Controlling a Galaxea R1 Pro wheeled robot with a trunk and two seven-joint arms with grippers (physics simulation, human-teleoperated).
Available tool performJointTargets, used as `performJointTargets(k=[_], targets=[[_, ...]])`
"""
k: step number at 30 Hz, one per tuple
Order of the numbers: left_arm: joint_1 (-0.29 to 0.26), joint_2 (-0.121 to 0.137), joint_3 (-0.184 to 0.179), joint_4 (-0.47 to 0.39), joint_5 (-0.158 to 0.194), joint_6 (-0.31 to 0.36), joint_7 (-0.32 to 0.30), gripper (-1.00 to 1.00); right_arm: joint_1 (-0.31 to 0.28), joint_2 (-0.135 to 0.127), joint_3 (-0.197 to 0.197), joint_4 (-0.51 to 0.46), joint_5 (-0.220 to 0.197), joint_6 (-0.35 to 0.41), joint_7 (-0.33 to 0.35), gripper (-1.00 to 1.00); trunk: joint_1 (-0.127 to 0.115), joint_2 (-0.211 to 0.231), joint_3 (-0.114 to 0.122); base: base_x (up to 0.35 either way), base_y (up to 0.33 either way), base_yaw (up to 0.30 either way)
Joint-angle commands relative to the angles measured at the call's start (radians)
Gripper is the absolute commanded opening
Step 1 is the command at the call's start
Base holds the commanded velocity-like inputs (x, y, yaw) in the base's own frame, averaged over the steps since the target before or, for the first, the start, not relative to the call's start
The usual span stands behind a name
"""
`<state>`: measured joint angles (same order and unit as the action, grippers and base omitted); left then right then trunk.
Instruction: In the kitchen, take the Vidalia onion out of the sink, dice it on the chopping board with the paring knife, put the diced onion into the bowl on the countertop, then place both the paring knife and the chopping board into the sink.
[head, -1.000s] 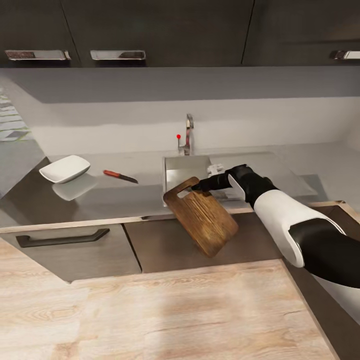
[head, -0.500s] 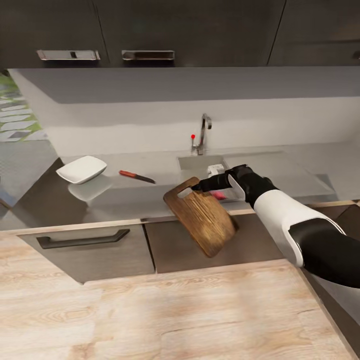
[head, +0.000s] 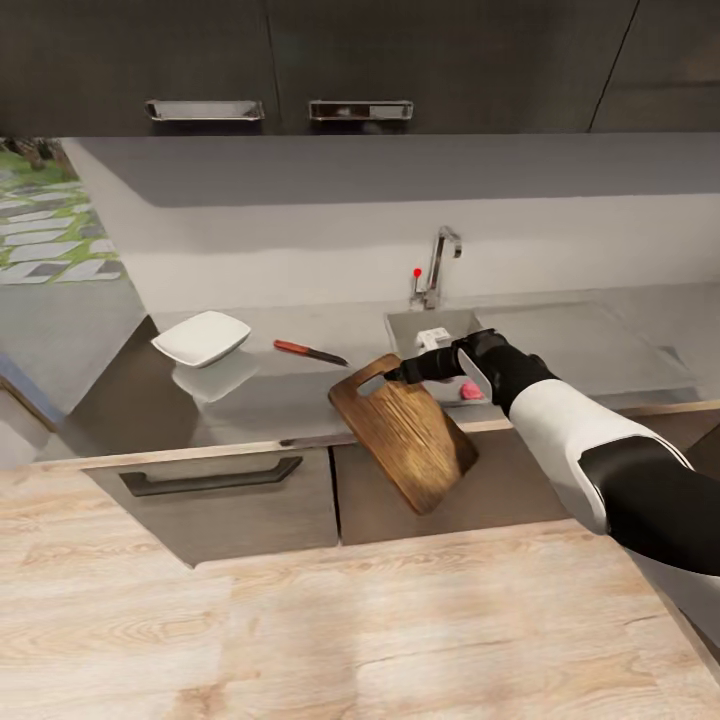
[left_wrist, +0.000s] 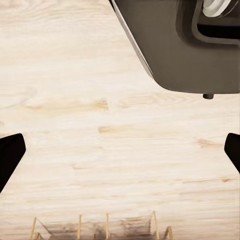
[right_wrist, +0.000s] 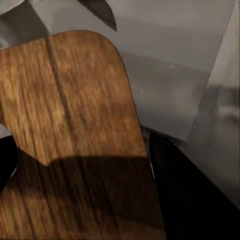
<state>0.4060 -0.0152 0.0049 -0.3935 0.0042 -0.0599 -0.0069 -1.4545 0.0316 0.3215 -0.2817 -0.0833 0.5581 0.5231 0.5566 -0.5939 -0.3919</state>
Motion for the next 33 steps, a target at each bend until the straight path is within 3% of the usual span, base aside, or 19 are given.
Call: performJointTargets(k=[1, 5, 9, 11, 12, 13, 16, 24, 30, 33], targets=[[0.001, 0.000, 0.001, -0.002, 0.000, -0.001, -0.001, 1.00, -0.001, 0.000, 0.004, -0.001, -0.013, 0.008, -0.003, -1.00, 0.000, -0.001, -0.001, -0.001, 0.313, 0.000], [0.001, 0.000, 0.001, -0.002, 0.000, -0.001, -0.001, 1.00, -0.001, -0.001, -0.005, 0.001, -0.015, 0.021, -0.045, -1.00, 0.000, -0.001, -0.001, 0.000, 0.313, 0.000], [0.001, -0.001, 0.001, -0.003, 0.000, -0.001, -0.001, 1.00, -0.001, -0.001, -0.105, 0.026, -0.029, 0.055, -0.110, -1.00, 0.000, -0.001, -0.001, 0.000, 0.310, 0.000], [0.001, -0.002, 0.001, -0.004, 0.000, -0.001, -0.001, 1.00, -0.001, 0.000, -0.183, 0.031, -0.033, 0.062, -0.214, -1.00, 0.000, -0.001, -0.001, 0.000, 0.290, 0.000], [0.001, -0.002, 0.001, -0.004, 0.000, -0.001, -0.001, 1.00, -0.001, 0.003, -0.227, 0.032, -0.036, 0.063, -0.319, -1.00, 0.000, -0.001, -0.001, 0.000, 0.260, 0.000], [0.001, -0.002, 0.001, -0.003, 0.000, -0.001, -0.001, 1.00, -0.001, 0.005, -0.241, 0.032, -0.037, 0.063, -0.364, -1.00, 0.000, -0.001, -0.001, 0.000, 0.232, 0.000], [0.001, -0.002, 0.001, -0.001, 0.000, -0.001, -0.001, 1.00, -0.001, 0.007, -0.258, 0.032, -0.039, 0.061, -0.435, -1.00, 0.000, -0.001, -0.001, 0.000, 0.173, 0.000], [0.001, -0.002, 0.001, 0.001, 0.002, -0.001, -0.001, 1.00, -0.001, 0.007, -0.266, 0.032, -0.071, 0.058, -0.538, -1.00, 0.000, -0.001, -0.001, 0.000, 0.026, 0.000], [0.001, -0.003, 0.000, 0.001, 0.002, -0.002, -0.002, 1.00, -0.001, 0.023, -0.266, 0.032, -0.141, -0.001, -0.744, -1.00, 0.000, -0.001, -0.001, 0.000, 0.001, 0.000], [0.001, -0.003, 0.000, 0.001, 0.002, -0.002, -0.002, 1.00, -0.001, 0.034, -0.266, 0.033, -0.157, -0.031, -0.816, -1.00, 0.000, -0.001, -0.001, 0.000, 0.000, 0.000]])
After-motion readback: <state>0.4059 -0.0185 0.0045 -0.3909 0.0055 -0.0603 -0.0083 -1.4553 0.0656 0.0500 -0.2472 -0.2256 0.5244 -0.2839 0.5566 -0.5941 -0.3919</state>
